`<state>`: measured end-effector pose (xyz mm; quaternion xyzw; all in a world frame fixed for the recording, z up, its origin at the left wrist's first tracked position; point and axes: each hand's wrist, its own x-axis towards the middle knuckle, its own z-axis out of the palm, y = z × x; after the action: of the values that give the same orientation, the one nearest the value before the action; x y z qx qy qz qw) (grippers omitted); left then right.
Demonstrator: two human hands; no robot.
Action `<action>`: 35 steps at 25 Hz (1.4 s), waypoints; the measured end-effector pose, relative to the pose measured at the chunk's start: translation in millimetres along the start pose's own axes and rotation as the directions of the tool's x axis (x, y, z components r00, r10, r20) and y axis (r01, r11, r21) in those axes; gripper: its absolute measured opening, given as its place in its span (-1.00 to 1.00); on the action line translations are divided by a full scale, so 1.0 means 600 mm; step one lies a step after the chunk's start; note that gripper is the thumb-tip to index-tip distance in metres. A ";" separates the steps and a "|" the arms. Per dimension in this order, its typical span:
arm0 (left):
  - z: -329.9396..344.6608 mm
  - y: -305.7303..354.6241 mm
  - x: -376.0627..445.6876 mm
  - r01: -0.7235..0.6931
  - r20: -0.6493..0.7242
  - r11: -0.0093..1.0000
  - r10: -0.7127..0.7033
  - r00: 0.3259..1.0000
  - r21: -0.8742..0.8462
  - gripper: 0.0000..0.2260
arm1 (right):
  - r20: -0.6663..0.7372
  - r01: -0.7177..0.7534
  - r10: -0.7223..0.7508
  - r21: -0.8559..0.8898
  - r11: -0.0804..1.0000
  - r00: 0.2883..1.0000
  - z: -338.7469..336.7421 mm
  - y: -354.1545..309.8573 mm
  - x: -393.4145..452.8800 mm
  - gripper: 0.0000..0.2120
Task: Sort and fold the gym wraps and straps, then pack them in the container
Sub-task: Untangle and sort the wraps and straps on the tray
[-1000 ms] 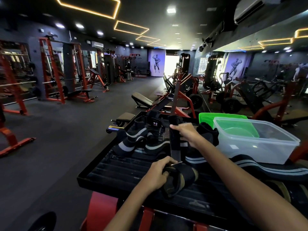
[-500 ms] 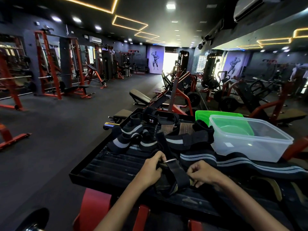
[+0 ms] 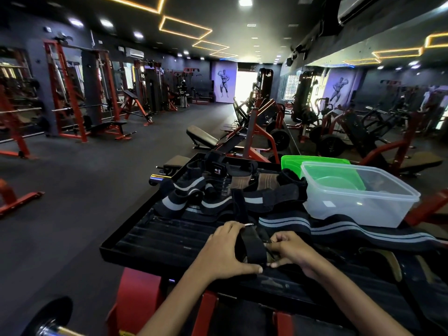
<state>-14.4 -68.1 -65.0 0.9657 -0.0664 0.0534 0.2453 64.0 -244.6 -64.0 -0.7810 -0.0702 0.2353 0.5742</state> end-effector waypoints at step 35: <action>0.006 -0.023 0.007 0.038 0.062 0.987 -0.028 0.998 -0.157 -0.22 | -0.102 0.298 -0.317 -0.168 0.940 0.943 0.031 -0.123 0.126 -0.83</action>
<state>-7.9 -58.2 -74.5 0.9454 -0.0617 0.0153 0.3198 134.2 -175.5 -21.1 -0.8147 -0.1722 0.0864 0.5469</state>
